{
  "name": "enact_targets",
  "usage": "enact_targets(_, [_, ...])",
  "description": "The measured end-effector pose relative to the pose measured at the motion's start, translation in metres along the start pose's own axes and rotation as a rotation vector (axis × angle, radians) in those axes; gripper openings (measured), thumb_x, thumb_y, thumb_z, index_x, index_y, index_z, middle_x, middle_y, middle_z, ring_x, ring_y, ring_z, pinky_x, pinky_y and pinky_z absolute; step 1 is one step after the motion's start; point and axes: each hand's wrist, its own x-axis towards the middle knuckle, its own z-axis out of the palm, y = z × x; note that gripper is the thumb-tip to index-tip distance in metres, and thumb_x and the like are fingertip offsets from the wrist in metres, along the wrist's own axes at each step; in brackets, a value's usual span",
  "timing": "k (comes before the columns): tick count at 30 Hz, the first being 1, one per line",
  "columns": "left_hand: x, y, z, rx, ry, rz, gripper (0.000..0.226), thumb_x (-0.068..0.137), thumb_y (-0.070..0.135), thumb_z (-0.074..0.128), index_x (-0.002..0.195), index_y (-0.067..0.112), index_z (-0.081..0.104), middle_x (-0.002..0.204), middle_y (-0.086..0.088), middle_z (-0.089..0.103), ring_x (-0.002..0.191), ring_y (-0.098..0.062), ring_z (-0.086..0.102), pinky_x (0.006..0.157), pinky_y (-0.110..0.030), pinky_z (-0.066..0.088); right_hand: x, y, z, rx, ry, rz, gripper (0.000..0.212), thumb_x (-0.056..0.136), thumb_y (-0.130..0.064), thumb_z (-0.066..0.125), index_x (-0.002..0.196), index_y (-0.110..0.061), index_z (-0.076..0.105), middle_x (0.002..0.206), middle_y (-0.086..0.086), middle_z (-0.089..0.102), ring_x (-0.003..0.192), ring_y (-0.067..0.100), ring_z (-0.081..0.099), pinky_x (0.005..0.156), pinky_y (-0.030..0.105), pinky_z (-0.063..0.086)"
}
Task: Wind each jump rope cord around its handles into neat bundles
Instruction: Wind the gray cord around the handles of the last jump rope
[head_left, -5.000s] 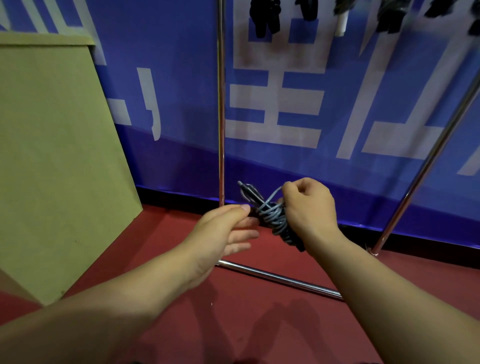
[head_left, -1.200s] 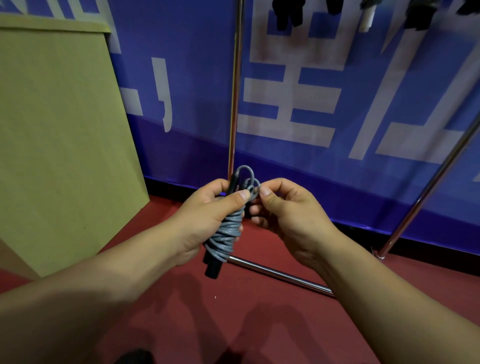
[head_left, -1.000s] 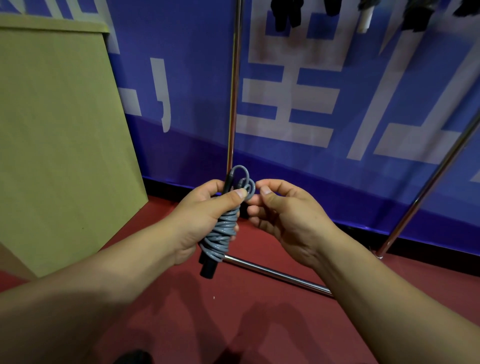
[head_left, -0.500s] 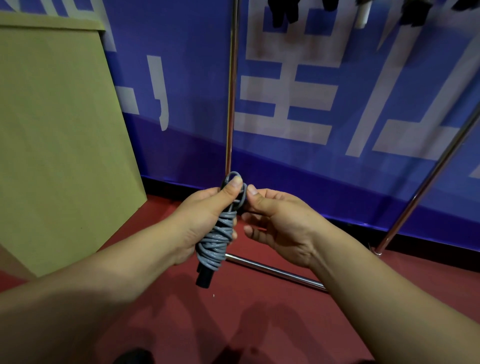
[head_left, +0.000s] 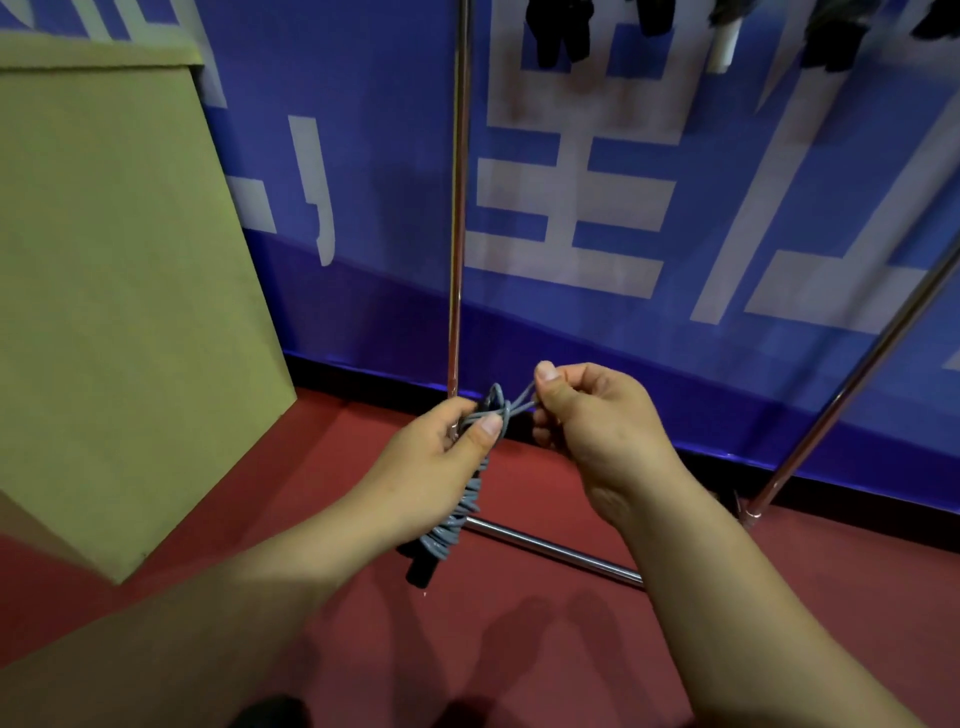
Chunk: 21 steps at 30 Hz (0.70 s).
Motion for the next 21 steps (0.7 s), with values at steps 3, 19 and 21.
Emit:
enact_targets(3, [0.014, 0.004, 0.003, 0.006, 0.072, -0.019, 0.026, 0.1, 0.046, 0.051, 0.087, 0.027, 0.063, 0.061, 0.021, 0.061, 0.059, 0.004, 0.054, 0.064, -0.025, 0.043, 0.008, -0.007, 0.006, 0.073, 0.047, -0.017, 0.016, 0.092, -0.016, 0.067, 0.08, -0.007, 0.063, 0.056, 0.0, 0.061, 0.052, 0.009, 0.057, 0.054, 0.021, 0.051])
enact_targets(19, [0.139, 0.149, -0.095, -0.005, 0.227, 0.063, 0.029, 0.099, 0.05, 0.05, 0.095, 0.026, 0.065, 0.089, 0.003, 0.069, 0.085, -0.015, 0.064, 0.075, -0.034, 0.049, 0.092, -0.187, 0.041, -0.014, -0.031, -0.307, 0.01, 0.096, -0.003, 0.058, 0.095, -0.005, 0.068, 0.073, 0.007, 0.065, 0.067, 0.016, 0.062, 0.062, 0.025, 0.059])
enact_targets(21, [0.152, 0.17, -0.105, -0.016, 0.216, 0.089, 0.028, 0.098, 0.049, 0.052, 0.091, 0.026, 0.066, 0.087, 0.005, 0.069, 0.086, -0.015, 0.065, 0.075, -0.033, 0.05, 0.104, -0.209, 0.04, -0.044, -0.008, -0.341, 0.01, 0.096, -0.004, 0.059, 0.098, -0.003, 0.068, 0.071, 0.006, 0.064, 0.064, 0.014, 0.06, 0.064, 0.029, 0.059])
